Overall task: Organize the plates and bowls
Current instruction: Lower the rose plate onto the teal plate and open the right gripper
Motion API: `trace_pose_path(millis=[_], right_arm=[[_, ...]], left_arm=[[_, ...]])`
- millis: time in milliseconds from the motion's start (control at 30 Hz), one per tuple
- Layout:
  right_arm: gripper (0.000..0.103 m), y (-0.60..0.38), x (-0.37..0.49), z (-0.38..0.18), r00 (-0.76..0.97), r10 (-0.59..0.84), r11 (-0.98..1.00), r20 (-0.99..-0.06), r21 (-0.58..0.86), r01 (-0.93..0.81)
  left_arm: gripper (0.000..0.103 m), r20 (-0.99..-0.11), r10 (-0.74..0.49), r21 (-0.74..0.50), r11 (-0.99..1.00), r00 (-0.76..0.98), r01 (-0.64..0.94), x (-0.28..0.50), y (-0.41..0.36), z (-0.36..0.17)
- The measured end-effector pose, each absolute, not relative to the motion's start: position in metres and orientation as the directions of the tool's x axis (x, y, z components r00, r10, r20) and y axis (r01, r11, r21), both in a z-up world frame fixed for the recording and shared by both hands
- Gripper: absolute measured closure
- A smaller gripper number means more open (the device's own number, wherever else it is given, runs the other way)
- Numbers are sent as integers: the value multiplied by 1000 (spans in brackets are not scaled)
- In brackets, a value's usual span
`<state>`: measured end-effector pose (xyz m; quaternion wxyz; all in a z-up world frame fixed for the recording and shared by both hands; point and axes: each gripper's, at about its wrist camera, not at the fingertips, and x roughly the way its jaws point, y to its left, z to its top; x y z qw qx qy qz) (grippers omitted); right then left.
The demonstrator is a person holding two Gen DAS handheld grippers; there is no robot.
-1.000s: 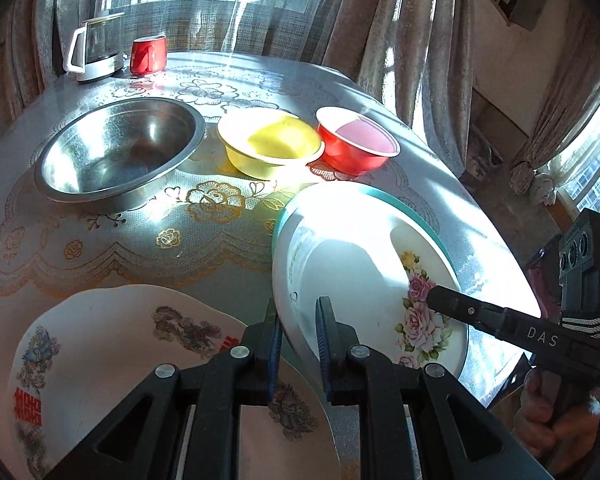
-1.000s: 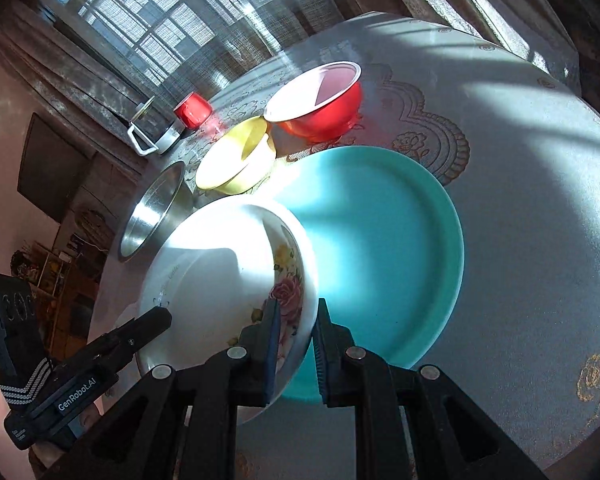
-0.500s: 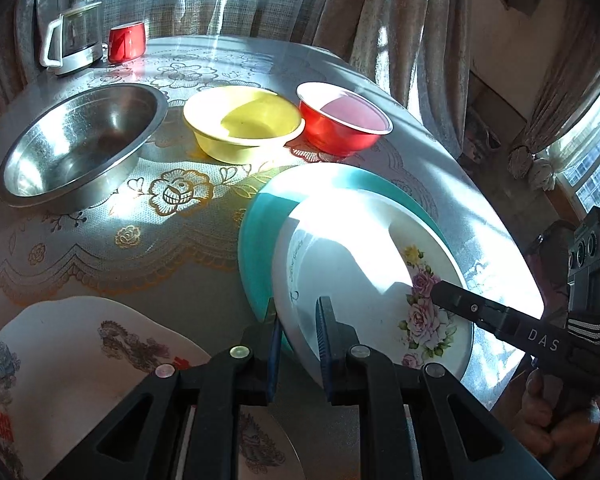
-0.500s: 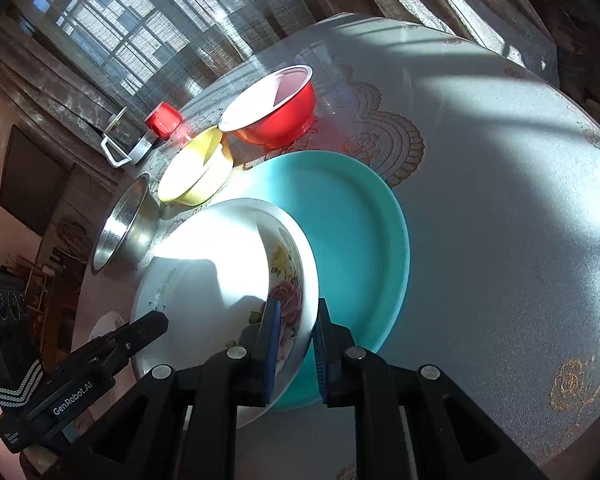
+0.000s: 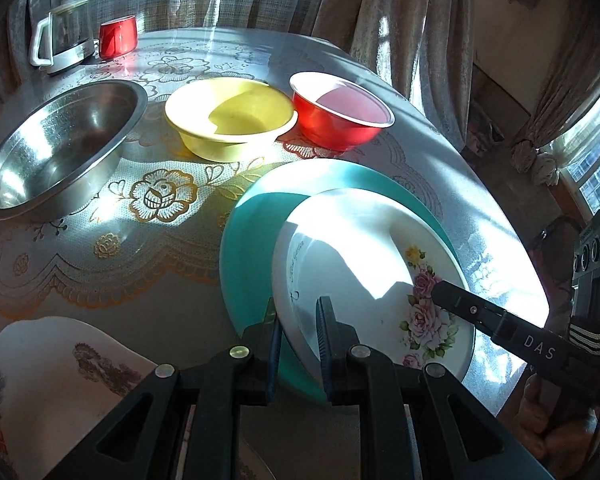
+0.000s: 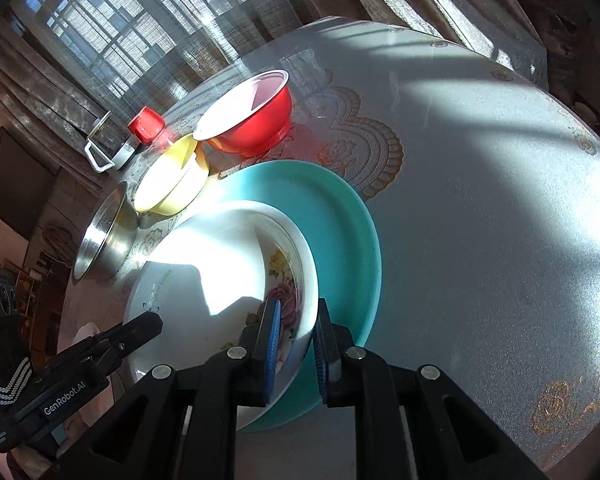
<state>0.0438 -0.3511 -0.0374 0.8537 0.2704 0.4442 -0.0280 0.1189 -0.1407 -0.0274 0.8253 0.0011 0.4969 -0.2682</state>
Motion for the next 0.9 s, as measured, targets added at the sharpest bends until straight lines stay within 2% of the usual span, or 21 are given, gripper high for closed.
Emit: trace_pose_path(millis=[233, 900], right_arm=[[87, -352, 47, -38, 606, 179, 860, -775, 423, 287], [88, -349, 62, -35, 613, 103, 905, -783, 330, 270]], left_arm=[[85, -843, -385, -204, 875, 375, 440, 121, -150, -31], [86, -849, -366, -198, 890, 382, 411, 131, -153, -34]])
